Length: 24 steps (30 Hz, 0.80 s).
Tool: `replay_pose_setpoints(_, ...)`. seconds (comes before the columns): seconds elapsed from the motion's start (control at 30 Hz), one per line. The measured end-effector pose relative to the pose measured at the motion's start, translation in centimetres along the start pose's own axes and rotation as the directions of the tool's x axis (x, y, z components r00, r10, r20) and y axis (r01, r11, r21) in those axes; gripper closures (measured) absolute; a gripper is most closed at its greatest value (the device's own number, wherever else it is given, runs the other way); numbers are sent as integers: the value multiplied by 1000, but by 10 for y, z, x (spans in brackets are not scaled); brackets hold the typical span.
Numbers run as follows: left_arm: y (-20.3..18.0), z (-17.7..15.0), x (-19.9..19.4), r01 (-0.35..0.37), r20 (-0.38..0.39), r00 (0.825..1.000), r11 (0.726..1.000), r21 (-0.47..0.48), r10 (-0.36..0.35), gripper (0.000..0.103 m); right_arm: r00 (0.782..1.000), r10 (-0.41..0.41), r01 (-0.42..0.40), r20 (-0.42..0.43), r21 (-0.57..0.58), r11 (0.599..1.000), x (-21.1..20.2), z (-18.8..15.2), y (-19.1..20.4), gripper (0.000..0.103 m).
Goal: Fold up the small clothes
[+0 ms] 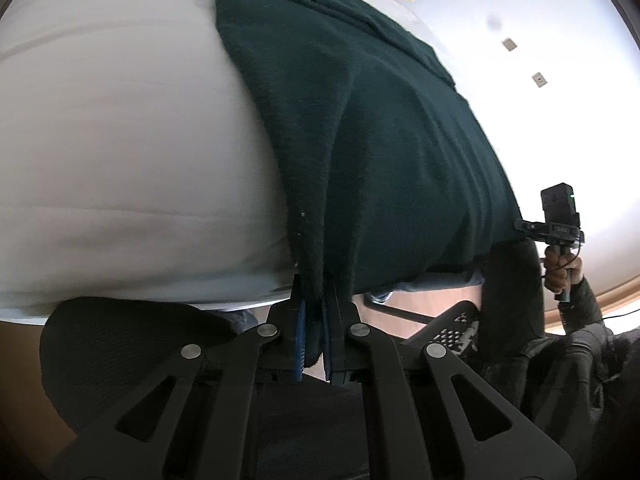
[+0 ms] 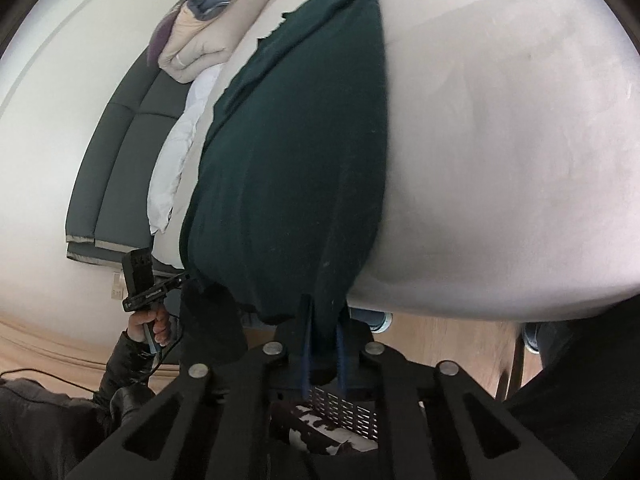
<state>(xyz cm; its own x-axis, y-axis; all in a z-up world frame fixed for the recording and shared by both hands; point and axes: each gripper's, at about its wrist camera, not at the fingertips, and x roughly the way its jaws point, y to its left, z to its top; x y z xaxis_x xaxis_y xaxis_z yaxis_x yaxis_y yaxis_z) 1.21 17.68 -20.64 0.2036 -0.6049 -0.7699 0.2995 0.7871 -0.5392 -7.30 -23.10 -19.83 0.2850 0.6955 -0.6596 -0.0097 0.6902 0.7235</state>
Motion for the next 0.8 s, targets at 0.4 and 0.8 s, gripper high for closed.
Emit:
replay_pose_setpoints(0.4,-5,3,-29,219,161,966,973,-76,-205,98,994,24,-22,109,-21,1000,-25,8,10,93)
replay_pose_setpoints(0.8,-16,45,-56,466,376,835,880,-93,-402,98,949,193,-181,248,-69,981,-29,48,36,94)
